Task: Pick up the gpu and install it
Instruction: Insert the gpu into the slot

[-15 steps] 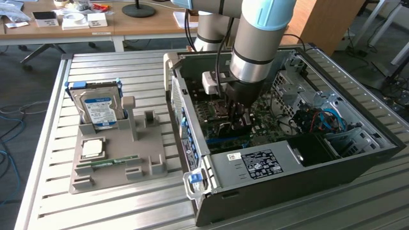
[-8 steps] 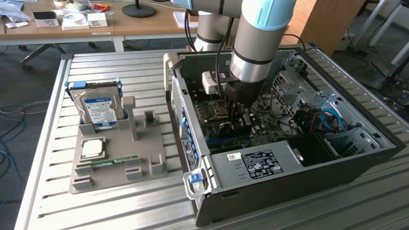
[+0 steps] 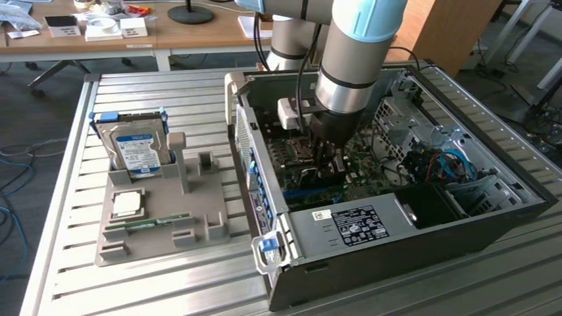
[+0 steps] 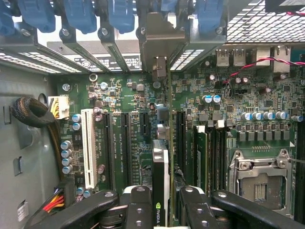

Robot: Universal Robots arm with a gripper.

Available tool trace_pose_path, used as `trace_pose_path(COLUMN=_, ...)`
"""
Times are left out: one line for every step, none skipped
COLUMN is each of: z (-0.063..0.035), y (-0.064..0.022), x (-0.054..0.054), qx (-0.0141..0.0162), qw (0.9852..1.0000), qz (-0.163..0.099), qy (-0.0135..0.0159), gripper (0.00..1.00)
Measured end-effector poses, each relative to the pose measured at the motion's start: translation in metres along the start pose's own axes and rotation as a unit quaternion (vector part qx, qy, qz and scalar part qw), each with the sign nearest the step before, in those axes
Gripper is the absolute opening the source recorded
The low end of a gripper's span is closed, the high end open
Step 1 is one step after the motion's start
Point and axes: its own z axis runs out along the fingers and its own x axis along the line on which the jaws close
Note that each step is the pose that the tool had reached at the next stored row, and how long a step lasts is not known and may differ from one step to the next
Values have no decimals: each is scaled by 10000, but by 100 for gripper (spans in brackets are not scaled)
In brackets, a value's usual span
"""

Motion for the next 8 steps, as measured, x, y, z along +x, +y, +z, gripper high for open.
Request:
trace_pose_path(z=1, y=0, x=0, qx=0, qw=10000, qz=0, qy=0, gripper=27)
trace_pose_path(z=4, y=0, x=1, qx=0, qw=10000, qz=0, qy=0, gripper=27)
trace_pose_path(z=6, y=0, x=1, qx=0, qw=10000, qz=0, qy=1, gripper=27)
trace_pose_path(z=7, y=0, x=1, qx=0, qw=10000, qz=0, qy=1, gripper=27)
trace_pose_path(z=8, y=0, x=1, qx=0, qw=10000, qz=-1, qy=1, gripper=27)
trace_pose_path(z=8, y=0, x=0, qx=0, qw=10000, qz=0, qy=0, gripper=27)
trace_pose_path(z=8, y=0, x=1, qx=0, qw=10000, qz=0, qy=0, gripper=27)
trace_pose_path(z=8, y=0, x=1, qx=0, qw=10000, qz=0, qy=0, gripper=27)
